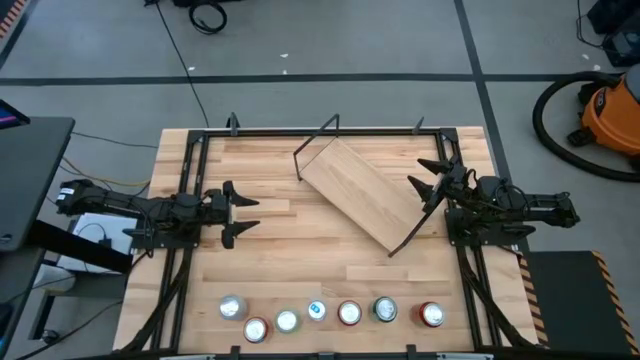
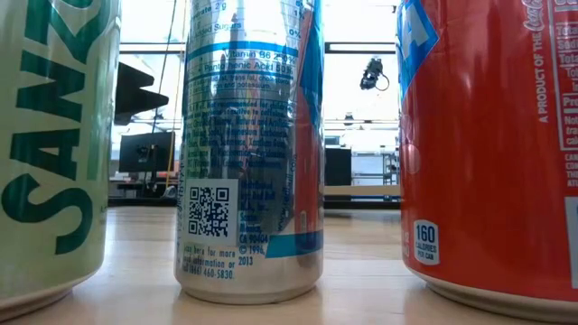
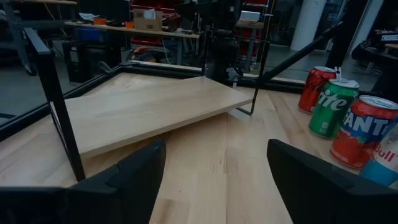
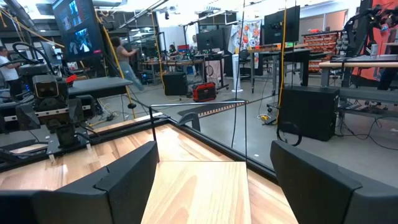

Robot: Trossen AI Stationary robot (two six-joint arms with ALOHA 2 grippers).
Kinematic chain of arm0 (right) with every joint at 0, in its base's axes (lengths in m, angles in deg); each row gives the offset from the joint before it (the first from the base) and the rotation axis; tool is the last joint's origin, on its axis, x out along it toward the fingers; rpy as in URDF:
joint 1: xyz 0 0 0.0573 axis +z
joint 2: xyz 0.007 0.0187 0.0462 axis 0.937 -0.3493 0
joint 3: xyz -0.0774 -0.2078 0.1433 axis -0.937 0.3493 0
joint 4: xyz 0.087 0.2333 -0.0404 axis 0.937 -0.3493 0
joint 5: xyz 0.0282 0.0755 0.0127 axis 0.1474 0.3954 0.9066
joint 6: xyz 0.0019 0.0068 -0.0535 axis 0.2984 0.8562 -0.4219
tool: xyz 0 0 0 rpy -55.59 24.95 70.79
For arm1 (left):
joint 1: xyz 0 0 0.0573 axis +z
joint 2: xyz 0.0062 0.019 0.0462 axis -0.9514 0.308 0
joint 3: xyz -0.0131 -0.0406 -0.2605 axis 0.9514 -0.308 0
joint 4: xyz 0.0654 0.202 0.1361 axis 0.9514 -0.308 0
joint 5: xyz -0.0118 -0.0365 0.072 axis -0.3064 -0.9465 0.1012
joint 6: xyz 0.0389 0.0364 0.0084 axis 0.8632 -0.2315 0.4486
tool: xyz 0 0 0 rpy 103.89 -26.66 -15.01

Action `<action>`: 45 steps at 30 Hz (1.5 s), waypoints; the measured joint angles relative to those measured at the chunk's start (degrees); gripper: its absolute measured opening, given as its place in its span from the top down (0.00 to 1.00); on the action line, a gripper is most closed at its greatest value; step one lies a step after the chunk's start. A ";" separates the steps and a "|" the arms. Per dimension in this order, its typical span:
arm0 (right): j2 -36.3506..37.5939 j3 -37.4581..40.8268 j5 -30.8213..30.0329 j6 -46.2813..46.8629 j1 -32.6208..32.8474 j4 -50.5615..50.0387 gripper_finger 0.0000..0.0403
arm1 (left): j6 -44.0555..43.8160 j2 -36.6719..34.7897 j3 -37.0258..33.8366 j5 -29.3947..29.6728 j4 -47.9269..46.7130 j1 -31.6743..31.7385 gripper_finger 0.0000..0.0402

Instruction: Place canned beverage on shelf

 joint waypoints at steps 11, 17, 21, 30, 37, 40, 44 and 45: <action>0.00 0.00 0.00 0.00 0.00 0.00 0.20 | -0.79 0.00 0.00 0.00 0.22 -0.01 0.28; 0.00 0.00 0.00 0.00 0.00 0.00 0.20 | -8.86 -0.02 0.00 0.02 1.14 0.00 0.28; 0.00 0.00 -0.01 0.00 0.00 0.00 0.20 | -15.43 0.00 0.00 2.21 4.32 0.10 0.28; 0.00 0.00 0.00 0.00 0.00 0.00 0.20 | -16.42 0.00 0.00 2.87 4.90 0.13 0.28; -0.01 0.00 -0.02 0.00 0.00 0.00 0.20 | -13.20 0.00 0.00 6.18 4.53 0.13 0.28; 0.00 0.00 0.00 0.00 0.00 0.00 0.20 | -13.18 0.00 0.00 7.84 5.58 0.13 0.28; -0.01 0.00 0.00 0.00 0.00 0.00 0.20 | -13.13 0.00 0.00 8.01 7.26 0.13 0.28; -0.01 0.00 -0.01 0.00 0.00 0.00 0.20 | -13.14 0.00 0.00 8.01 7.38 0.13 0.28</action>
